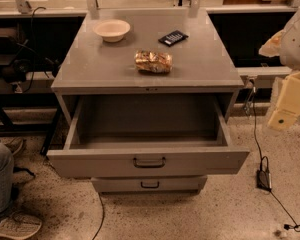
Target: Close top drawer
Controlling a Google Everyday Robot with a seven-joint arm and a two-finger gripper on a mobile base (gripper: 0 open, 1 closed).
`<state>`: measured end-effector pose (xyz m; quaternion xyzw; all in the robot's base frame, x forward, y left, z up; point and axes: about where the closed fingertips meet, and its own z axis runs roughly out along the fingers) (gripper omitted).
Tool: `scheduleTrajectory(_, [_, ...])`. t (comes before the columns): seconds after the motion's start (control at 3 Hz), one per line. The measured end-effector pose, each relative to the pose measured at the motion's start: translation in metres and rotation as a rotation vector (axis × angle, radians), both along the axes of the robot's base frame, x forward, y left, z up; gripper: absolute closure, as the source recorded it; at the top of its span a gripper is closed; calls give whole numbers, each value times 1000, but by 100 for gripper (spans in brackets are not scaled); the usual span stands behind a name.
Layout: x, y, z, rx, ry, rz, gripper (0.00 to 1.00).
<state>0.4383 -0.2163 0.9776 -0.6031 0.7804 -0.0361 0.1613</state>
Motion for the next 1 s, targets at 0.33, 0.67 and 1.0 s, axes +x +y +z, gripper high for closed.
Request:
scheduleTrajectory(0.33, [0, 0, 0, 0, 0, 0, 0])
scheduleTrajectory(0.67, [-10, 2, -32, 15, 107, -48, 0])
scheduleTrajectory(1.0, [-34, 14, -81, 86, 236, -122, 15])
